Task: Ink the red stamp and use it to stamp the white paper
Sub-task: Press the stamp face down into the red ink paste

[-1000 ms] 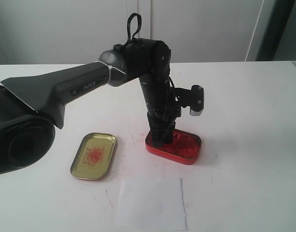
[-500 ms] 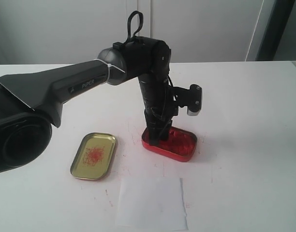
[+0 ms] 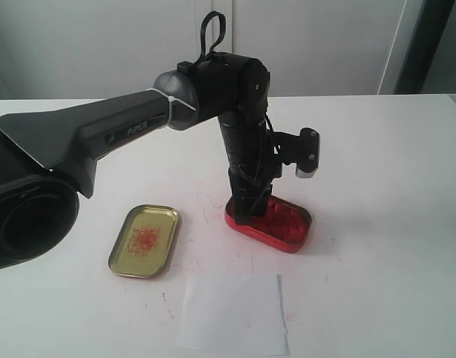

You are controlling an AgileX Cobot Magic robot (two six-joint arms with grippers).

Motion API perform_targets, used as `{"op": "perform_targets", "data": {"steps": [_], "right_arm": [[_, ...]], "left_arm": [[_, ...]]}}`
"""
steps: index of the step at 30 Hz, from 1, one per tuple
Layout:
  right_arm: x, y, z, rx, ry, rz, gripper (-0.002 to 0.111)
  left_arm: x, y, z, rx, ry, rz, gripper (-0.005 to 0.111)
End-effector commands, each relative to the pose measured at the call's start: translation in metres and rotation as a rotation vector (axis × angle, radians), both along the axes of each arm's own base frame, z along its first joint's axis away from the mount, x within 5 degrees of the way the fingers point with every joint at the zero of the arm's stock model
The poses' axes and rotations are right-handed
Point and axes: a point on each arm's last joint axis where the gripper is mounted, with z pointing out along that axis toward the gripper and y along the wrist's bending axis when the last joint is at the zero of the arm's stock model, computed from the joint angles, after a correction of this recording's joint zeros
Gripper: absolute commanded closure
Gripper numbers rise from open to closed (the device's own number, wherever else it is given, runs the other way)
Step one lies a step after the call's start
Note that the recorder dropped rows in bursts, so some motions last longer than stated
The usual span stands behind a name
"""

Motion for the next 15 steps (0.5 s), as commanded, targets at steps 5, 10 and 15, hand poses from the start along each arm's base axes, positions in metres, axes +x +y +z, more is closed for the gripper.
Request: {"op": "perform_targets", "data": {"steps": [5,10,15], "right_arm": [[0.0001,-0.0001,-0.0006,0.001,-0.009,-0.003,0.108],[0.0001,-0.0001,-0.0006,0.001,-0.009,-0.003,0.108],[0.0001,-0.0001,-0.0006,0.001,-0.009,-0.003,0.108]], "left_arm": [[-0.0054,0.0014,0.019,-0.03,-0.004,0.006,0.107],[-0.0056,0.0018,0.0212,-0.032,-0.009,0.006,0.107],[-0.0056,0.0018,0.0212,-0.032,-0.009,0.006,0.107]]}}
